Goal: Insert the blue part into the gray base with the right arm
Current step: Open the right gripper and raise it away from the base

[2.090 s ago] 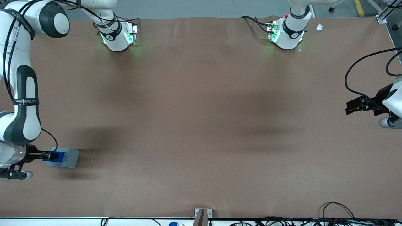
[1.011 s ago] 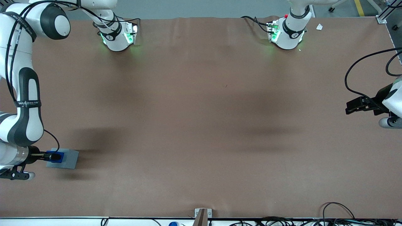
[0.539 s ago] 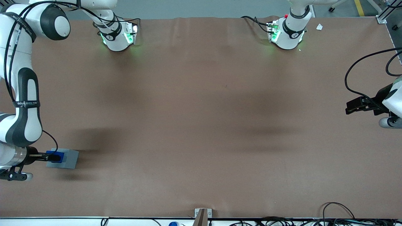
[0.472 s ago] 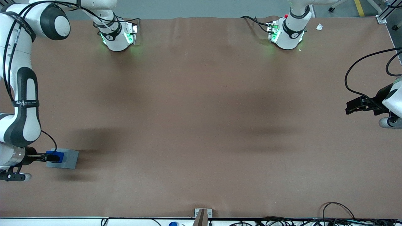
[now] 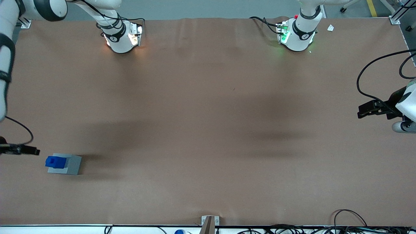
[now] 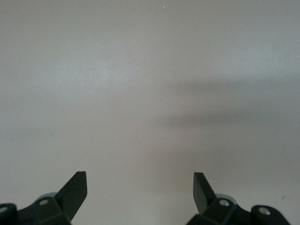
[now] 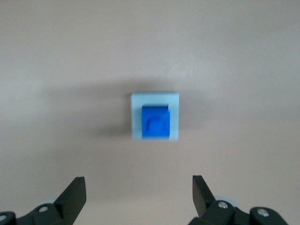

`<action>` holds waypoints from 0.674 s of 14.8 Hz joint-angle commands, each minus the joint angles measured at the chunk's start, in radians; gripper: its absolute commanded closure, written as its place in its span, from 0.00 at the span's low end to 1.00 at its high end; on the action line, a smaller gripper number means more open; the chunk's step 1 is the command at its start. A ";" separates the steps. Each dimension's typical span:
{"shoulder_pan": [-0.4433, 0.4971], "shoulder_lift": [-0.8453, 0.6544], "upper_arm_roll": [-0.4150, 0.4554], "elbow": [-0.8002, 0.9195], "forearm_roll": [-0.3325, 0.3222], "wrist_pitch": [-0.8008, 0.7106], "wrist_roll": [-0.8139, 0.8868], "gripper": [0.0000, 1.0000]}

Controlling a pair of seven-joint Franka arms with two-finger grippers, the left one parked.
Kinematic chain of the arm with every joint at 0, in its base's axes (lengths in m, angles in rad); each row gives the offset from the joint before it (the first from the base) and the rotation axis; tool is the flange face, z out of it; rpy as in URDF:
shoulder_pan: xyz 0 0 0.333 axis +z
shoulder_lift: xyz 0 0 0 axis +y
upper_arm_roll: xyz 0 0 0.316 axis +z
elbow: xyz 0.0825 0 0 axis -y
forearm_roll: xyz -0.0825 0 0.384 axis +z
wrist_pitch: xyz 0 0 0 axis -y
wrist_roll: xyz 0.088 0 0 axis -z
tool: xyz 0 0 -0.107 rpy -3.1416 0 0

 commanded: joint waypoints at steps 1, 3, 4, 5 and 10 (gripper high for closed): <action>0.029 -0.155 0.001 -0.105 0.011 -0.078 0.008 0.00; 0.064 -0.267 0.001 -0.190 0.008 -0.093 0.070 0.00; 0.087 -0.320 0.000 -0.232 0.005 -0.107 0.097 0.00; 0.106 -0.366 0.000 -0.269 0.005 -0.116 0.109 0.00; 0.127 -0.612 0.001 -0.548 0.005 -0.026 0.114 0.00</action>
